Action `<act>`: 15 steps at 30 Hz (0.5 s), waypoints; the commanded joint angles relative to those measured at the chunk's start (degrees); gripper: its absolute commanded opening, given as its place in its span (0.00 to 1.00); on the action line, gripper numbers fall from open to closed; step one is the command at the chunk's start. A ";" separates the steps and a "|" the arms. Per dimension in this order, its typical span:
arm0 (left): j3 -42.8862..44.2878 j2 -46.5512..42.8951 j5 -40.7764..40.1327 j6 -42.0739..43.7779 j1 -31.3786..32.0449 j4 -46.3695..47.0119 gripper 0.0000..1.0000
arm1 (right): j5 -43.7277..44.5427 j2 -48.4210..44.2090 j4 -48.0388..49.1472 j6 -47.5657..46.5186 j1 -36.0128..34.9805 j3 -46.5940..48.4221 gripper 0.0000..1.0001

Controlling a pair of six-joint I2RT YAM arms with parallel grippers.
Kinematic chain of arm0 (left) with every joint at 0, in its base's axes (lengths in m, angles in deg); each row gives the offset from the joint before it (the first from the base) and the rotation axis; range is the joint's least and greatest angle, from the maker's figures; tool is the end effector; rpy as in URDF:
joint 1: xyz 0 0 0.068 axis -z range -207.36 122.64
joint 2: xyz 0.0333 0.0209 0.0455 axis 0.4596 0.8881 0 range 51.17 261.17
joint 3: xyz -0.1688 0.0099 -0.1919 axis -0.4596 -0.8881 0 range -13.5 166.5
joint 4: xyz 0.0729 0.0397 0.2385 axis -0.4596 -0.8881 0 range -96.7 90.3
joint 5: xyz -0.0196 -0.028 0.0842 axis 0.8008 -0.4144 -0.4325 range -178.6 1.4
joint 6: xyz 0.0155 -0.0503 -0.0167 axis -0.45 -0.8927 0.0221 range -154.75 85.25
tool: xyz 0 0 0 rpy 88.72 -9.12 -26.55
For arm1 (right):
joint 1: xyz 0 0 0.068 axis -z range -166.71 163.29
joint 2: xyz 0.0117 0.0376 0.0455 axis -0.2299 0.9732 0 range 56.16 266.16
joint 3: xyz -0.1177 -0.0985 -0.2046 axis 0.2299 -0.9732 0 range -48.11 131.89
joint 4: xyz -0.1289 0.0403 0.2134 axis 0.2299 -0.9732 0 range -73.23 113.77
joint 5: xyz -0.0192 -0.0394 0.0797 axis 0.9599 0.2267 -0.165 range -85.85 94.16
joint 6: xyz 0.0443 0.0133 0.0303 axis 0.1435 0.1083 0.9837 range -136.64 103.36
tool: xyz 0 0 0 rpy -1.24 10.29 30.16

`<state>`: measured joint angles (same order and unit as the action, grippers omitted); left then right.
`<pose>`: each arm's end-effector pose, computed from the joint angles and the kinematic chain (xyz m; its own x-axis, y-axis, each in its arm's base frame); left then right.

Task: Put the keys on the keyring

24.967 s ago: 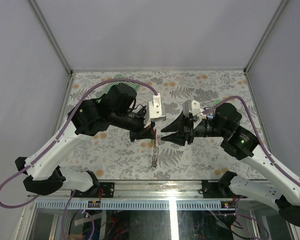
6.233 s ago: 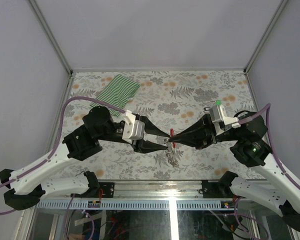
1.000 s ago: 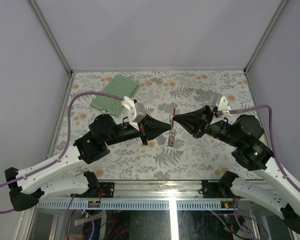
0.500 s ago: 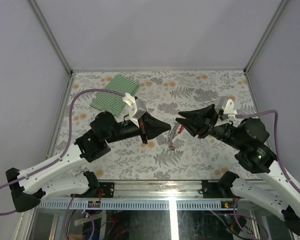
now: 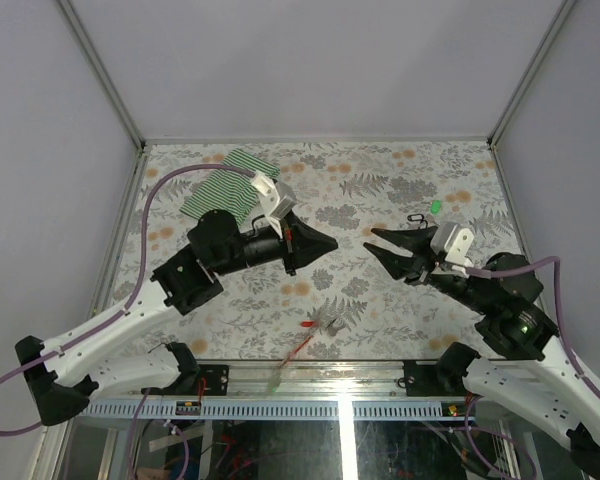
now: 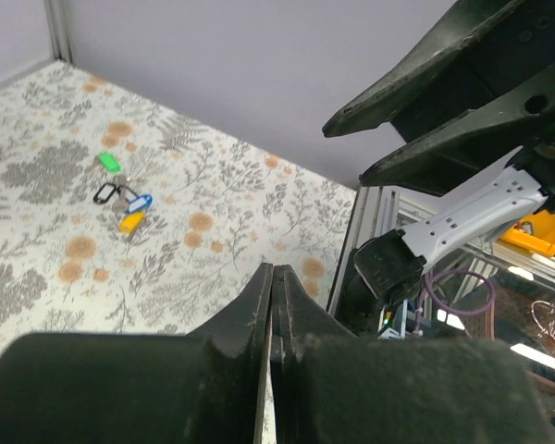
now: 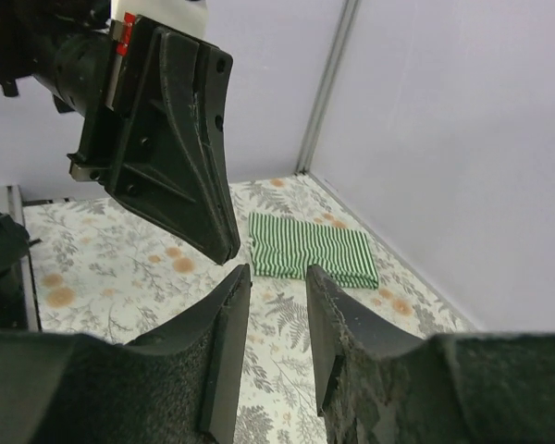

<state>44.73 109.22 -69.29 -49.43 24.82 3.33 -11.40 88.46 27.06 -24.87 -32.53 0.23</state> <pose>0.1337 -0.1926 0.3894 -0.2069 -0.1234 -0.9706 0.9257 0.2963 -0.2350 0.0802 0.0971 0.4043 0.3525 0.1647 -0.9212 -0.8253 0.5188 -0.2230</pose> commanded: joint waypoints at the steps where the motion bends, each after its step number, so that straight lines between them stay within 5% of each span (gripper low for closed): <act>1: 3.17 1.65 -1.44 -0.18 -2.31 -7.09 0.00 | 5.03 1.29 -0.59 -2.21 -0.32 0.40 0.37; 7: 1.83 2.20 -7.37 -1.08 -5.04 -12.76 0.01 | 7.24 4.10 -7.54 1.65 -0.32 0.12 0.43; 15: -1.88 0.30 -8.50 -4.38 -10.52 -14.91 0.32 | -2.34 8.65 -14.08 4.70 -0.28 -0.66 0.54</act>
<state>44.84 111.14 -75.97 -51.44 16.69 -10.38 -9.10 94.36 16.52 -22.77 -32.53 -2.02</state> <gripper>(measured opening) 0.279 0.500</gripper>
